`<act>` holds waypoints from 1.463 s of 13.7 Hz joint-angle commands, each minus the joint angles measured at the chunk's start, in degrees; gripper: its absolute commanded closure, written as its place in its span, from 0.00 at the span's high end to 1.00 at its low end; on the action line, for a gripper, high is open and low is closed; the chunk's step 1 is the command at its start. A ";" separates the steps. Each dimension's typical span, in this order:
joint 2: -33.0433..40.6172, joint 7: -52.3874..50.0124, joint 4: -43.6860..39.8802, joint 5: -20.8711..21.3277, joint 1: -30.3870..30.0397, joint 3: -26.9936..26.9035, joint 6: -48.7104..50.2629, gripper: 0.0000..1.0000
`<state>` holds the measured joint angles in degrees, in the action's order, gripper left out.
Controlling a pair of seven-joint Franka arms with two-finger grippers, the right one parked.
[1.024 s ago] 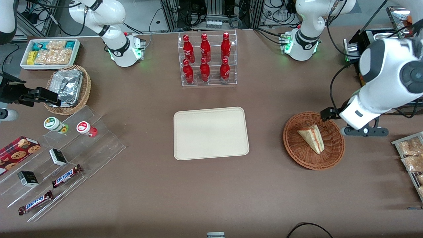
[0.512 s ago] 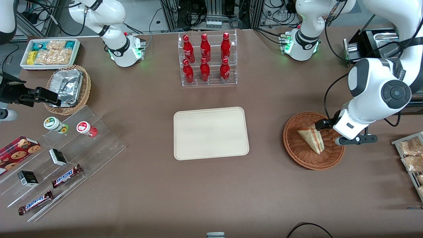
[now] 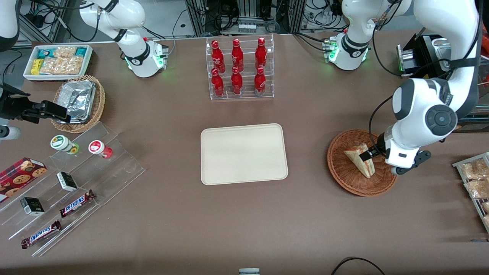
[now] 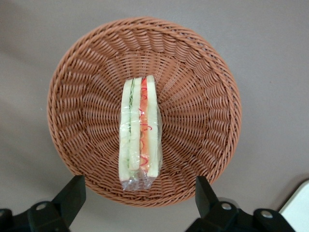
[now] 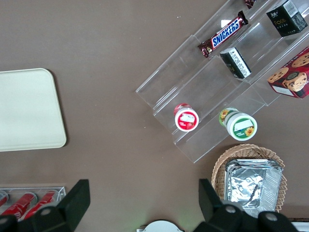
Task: Place sandwich from basket to tray
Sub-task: 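Lower the left gripper and close it on the wrapped sandwich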
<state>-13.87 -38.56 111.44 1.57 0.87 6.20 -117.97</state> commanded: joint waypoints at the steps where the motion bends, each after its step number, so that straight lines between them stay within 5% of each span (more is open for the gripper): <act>1: -0.63 -2.13 0.45 -0.69 0.27 0.04 -1.21 1.00; 15: -2.74 -2.22 10.64 -0.69 -0.35 -0.05 -15.36 0.99; 17: -3.09 -2.92 10.99 -0.78 -0.43 -0.05 -15.54 0.67; 19: -2.91 -2.92 11.43 -0.69 -0.35 -0.13 -15.54 0.09; 20: -2.65 -2.92 11.43 -0.69 -0.43 -0.14 -15.36 0.00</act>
<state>-17.29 -40.59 121.89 1.37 0.59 6.05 -132.19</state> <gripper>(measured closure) 0.427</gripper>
